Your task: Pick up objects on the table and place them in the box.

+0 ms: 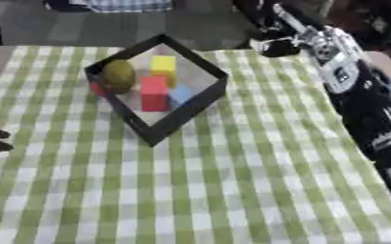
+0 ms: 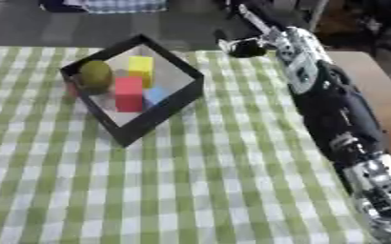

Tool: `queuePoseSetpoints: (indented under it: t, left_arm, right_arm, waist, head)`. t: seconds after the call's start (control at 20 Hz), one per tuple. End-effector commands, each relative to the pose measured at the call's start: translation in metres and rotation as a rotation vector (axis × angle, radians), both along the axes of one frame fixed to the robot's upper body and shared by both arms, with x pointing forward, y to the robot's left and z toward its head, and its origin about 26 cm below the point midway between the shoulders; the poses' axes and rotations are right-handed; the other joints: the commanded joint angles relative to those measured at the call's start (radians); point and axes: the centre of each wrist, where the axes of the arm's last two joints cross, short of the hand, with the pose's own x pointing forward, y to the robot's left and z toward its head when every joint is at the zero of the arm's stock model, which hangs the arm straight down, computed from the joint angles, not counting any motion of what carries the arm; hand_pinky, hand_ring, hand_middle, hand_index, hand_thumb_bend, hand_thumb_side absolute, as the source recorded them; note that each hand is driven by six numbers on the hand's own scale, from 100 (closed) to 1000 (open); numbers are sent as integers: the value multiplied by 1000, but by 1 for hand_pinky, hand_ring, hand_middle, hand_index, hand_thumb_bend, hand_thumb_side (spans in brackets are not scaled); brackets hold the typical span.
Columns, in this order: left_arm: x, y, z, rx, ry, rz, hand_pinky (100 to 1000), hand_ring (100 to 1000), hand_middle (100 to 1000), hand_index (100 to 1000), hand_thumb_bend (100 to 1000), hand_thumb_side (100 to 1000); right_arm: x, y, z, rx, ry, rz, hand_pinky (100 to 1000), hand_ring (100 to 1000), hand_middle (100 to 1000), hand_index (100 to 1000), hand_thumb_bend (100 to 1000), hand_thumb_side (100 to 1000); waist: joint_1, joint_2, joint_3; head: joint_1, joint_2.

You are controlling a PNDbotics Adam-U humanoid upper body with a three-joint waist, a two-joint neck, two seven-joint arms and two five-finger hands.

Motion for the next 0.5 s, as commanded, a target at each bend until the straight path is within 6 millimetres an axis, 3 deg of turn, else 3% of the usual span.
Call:
queuePoseSetpoints:
  t: [0.05, 0.25, 0.5]
  left_arm:
    - [1, 3, 13, -1, -46, 15, 720, 568, 600, 915, 123, 1000]
    - [0, -1, 10, -21, -46, 16, 718, 569, 601, 912, 122, 1000]
    - [-1, -4, 7, -37, -43, 15, 717, 570, 602, 909, 120, 1000]
  right_arm:
    - [-12, -14, 10, 126, -88, -65, 837, 640, 703, 889, 100, 331]
    - [-30, -15, -26, 318, -91, -137, 830, 626, 681, 881, 100, 361]
    - [-56, -2, -70, 501, -83, -172, 829, 626, 678, 882, 100, 428]
  waist:
    - [-1, 0, -6]
    - [5, -3, -11]
    - [9, -7, -10]
  head:
    - [25, -2]
    - [44, -2]
    - [70, -2]
